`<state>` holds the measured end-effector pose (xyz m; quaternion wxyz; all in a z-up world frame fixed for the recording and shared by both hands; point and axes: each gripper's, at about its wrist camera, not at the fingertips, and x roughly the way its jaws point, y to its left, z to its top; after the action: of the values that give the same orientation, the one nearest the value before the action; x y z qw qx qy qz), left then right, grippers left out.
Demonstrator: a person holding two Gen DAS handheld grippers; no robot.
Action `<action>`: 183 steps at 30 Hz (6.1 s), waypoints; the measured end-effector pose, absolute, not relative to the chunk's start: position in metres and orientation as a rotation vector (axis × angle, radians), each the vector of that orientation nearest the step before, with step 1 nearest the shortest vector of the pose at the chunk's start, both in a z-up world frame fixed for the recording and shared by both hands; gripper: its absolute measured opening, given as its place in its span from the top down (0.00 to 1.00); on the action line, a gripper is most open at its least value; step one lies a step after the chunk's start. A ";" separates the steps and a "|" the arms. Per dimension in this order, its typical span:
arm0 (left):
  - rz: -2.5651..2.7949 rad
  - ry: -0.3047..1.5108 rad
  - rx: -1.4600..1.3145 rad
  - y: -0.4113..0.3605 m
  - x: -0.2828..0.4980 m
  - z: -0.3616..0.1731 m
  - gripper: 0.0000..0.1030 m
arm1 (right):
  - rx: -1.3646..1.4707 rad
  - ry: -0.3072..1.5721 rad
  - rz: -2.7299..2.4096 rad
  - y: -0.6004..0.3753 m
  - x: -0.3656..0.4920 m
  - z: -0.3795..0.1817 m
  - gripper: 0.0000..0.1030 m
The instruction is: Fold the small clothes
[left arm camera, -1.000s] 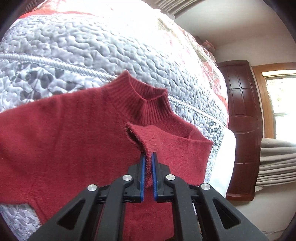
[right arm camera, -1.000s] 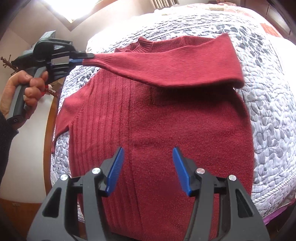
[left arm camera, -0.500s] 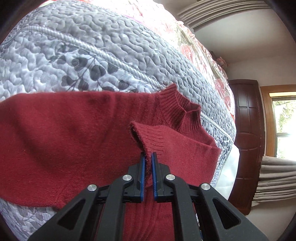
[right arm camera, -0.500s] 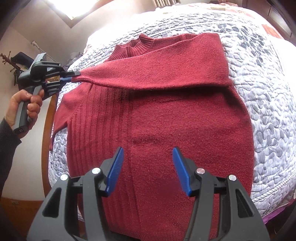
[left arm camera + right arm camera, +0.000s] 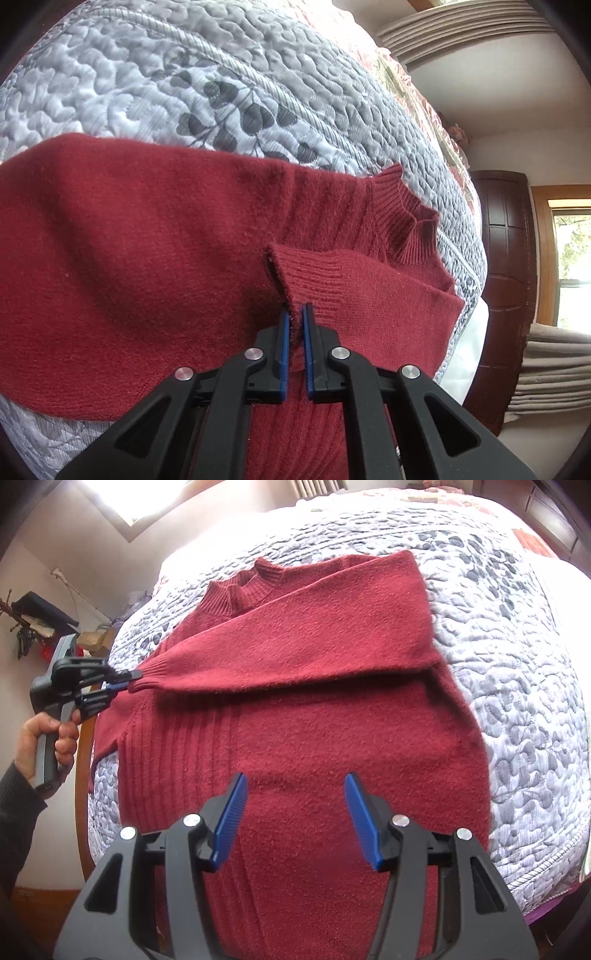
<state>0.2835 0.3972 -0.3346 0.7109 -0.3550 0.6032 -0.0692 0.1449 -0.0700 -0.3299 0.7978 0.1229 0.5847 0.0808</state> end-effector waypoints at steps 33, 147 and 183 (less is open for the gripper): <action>-0.174 1.304 -0.800 0.408 0.275 -0.339 0.53 | 0.550 1.192 0.016 -0.182 0.276 -0.354 0.44; 0.795 0.813 -1.370 0.785 0.034 -0.424 0.92 | 0.257 1.485 0.322 0.049 0.196 -0.380 0.35; -0.180 1.084 -0.381 0.229 0.276 -0.311 0.90 | 0.633 1.365 0.229 -0.099 0.234 -0.355 0.24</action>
<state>0.2760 0.2294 -0.3114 0.8357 -0.1799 0.5118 -0.0852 0.2338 -0.0995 -0.3548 0.7241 0.2866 0.6187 0.1036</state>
